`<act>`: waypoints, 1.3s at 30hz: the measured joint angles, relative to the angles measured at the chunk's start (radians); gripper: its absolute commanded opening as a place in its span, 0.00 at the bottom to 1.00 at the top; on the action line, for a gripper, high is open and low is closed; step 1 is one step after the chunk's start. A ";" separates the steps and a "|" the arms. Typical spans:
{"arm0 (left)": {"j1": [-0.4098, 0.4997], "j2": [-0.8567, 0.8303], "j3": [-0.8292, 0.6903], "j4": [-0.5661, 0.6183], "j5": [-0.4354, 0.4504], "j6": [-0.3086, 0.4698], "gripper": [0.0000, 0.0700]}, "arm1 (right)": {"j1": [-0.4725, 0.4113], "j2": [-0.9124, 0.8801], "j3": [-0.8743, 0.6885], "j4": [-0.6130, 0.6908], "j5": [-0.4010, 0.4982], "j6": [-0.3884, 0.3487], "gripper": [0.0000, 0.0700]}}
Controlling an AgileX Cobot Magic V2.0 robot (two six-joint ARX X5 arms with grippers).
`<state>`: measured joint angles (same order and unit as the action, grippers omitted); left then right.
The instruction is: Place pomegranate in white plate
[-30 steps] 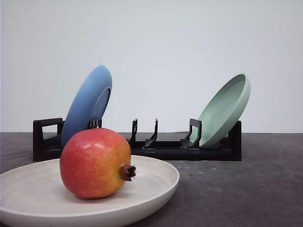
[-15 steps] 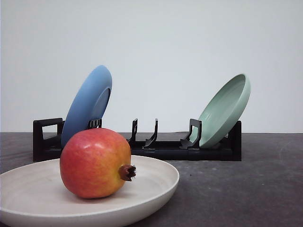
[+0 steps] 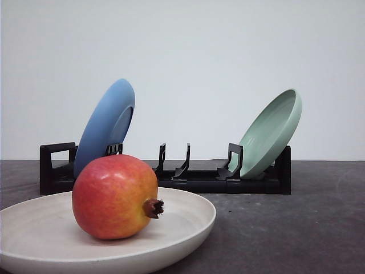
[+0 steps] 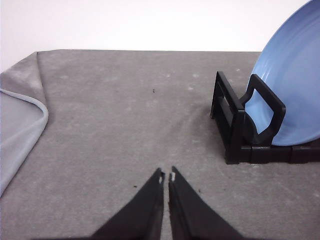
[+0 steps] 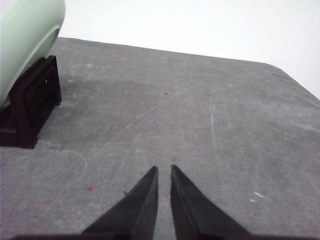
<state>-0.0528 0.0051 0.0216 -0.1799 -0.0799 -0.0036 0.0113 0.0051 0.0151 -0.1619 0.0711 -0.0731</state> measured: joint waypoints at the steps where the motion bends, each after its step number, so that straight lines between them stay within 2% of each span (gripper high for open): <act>1: 0.000 0.000 0.000 0.000 0.000 0.000 0.00 | 0.000 0.000 0.000 0.000 0.000 0.000 0.06; 39: 0.000 0.000 0.000 0.000 0.000 0.000 0.00 | 0.000 0.000 0.000 0.000 0.000 0.000 0.06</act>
<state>-0.0528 0.0051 0.0216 -0.1799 -0.0798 -0.0036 0.0113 0.0051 0.0151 -0.1619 0.0711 -0.0732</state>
